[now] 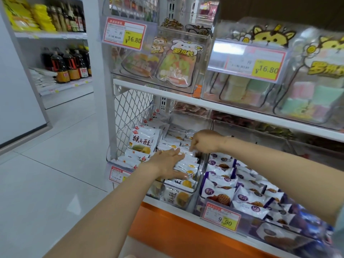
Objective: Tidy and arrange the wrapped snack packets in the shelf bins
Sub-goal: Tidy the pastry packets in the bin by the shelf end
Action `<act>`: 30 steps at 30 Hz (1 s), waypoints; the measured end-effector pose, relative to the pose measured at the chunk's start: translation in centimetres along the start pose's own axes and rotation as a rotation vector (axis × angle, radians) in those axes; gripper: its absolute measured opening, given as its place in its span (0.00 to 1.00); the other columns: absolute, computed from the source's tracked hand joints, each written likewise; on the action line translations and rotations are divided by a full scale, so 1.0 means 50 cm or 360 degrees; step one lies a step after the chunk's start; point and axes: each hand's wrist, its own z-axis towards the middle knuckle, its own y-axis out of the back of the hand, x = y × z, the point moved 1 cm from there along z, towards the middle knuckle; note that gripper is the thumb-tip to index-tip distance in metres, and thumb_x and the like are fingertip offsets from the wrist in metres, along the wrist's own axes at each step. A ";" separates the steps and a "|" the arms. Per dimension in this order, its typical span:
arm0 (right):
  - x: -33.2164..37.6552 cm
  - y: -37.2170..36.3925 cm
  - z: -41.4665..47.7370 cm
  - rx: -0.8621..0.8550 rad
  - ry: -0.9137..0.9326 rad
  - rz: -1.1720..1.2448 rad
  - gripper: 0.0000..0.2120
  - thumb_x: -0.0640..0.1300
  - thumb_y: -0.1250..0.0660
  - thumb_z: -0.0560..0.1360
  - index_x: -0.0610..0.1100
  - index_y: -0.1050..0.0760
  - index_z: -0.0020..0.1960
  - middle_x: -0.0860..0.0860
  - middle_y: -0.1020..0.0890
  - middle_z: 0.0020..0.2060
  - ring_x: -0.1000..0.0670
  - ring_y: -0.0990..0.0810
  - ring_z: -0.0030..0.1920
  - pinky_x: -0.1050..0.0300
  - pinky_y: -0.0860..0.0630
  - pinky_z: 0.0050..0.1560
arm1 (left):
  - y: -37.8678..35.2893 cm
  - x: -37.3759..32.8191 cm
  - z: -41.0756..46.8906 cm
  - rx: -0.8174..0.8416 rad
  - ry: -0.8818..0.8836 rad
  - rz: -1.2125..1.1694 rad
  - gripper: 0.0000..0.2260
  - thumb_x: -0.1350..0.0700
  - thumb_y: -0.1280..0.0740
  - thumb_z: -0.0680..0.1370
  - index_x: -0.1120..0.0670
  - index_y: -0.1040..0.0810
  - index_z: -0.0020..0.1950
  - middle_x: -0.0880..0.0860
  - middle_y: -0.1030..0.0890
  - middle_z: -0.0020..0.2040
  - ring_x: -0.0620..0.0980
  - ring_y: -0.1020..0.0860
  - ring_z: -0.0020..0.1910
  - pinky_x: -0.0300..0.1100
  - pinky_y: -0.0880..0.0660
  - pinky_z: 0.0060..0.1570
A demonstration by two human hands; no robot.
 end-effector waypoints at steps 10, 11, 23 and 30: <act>-0.030 -0.011 -0.080 -0.0407 0.0157 0.0343 0.15 0.49 0.38 0.78 0.47 0.24 0.63 0.50 0.24 0.64 0.51 0.27 0.63 0.60 0.34 0.62 | 0.015 0.019 -0.036 -0.0177 0.0064 -0.0169 0.33 0.37 0.39 0.75 0.46 0.46 0.77 0.48 0.50 0.78 0.50 0.49 0.76 0.47 0.49 0.73; -0.022 -0.018 -0.101 -0.0438 0.0215 0.0391 0.15 0.50 0.37 0.78 0.48 0.24 0.63 0.50 0.24 0.64 0.51 0.28 0.64 0.60 0.36 0.64 | 0.021 0.030 -0.052 -0.0201 0.0098 -0.0210 0.32 0.38 0.38 0.75 0.46 0.43 0.76 0.49 0.48 0.78 0.50 0.47 0.76 0.47 0.47 0.73; -0.033 -0.146 -0.386 -0.0676 0.0199 0.0757 0.13 0.49 0.36 0.77 0.61 0.27 0.60 0.67 0.33 0.63 0.66 0.37 0.64 0.79 0.43 0.60 | 0.017 0.057 -0.146 -0.0345 0.0482 -0.0376 0.22 0.40 0.40 0.77 0.56 0.27 0.58 0.55 0.24 0.51 0.57 0.25 0.55 0.45 0.30 0.49; -0.081 -0.212 -0.501 -0.0752 0.0038 0.0925 0.18 0.42 0.34 0.76 0.66 0.30 0.54 0.70 0.34 0.60 0.65 0.35 0.62 0.76 0.37 0.58 | 0.000 -0.165 -0.168 -0.1000 -0.0015 -0.0516 0.20 0.50 0.37 0.79 0.52 0.32 0.70 0.50 0.34 0.71 0.48 0.35 0.69 0.35 0.42 0.65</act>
